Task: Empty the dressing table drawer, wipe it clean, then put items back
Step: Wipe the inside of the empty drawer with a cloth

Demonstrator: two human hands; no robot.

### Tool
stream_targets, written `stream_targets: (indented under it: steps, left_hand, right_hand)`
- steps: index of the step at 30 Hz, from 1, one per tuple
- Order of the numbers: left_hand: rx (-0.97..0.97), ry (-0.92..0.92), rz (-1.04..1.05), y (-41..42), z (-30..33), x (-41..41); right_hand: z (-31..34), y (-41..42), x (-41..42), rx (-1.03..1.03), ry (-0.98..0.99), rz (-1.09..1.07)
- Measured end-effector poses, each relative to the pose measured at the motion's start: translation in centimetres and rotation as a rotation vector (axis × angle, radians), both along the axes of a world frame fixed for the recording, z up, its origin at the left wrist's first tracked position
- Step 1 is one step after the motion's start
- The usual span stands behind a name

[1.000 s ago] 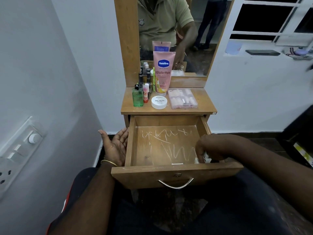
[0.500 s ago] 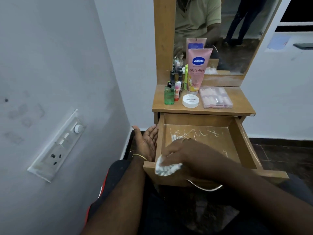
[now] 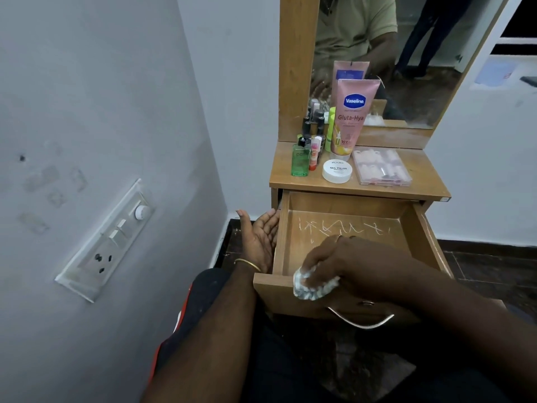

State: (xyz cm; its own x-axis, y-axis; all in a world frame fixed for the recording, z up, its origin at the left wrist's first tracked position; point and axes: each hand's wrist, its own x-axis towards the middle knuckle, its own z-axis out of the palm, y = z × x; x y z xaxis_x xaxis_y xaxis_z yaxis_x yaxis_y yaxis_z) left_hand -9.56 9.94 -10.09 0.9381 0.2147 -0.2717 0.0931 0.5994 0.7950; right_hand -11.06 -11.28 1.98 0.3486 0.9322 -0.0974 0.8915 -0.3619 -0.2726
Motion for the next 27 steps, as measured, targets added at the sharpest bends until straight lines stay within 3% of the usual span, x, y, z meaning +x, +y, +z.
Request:
stream_targets:
  steps: [6, 13, 16, 20, 24, 27]
  left_hand:
    - [0.11, 0.035, 0.023, -0.4, 1.2, -0.6]
    - [0.552, 0.019, 0.07, -0.1, 1.9, -0.5]
    - [0.676, 0.032, 0.013, 0.0, 3.2, -0.3]
    - [0.835, 0.043, -0.099, -0.9, 6.1, -0.4]
    - [1.004, 0.006, -0.178, -4.1, 7.8, -0.4]
    - [1.023, -0.002, -0.2, -5.9, 7.5, -0.2]
  right_hand:
    - [-2.6, 5.4, -2.1, 0.143, -0.167, 0.063]
    - [-2.9, 2.5, -2.2, 0.161, -0.069, -0.032]
    - [-1.5, -1.6, -0.8, 0.082, 0.04, -0.112]
    - [0.1, -4.5, 0.2, 0.004, 0.016, -0.135]
    - [-0.7, -1.8, -1.1, 0.052, -0.087, -0.071]
    - [-2.0, 0.4, -2.1, 0.104, -0.09, -0.045]
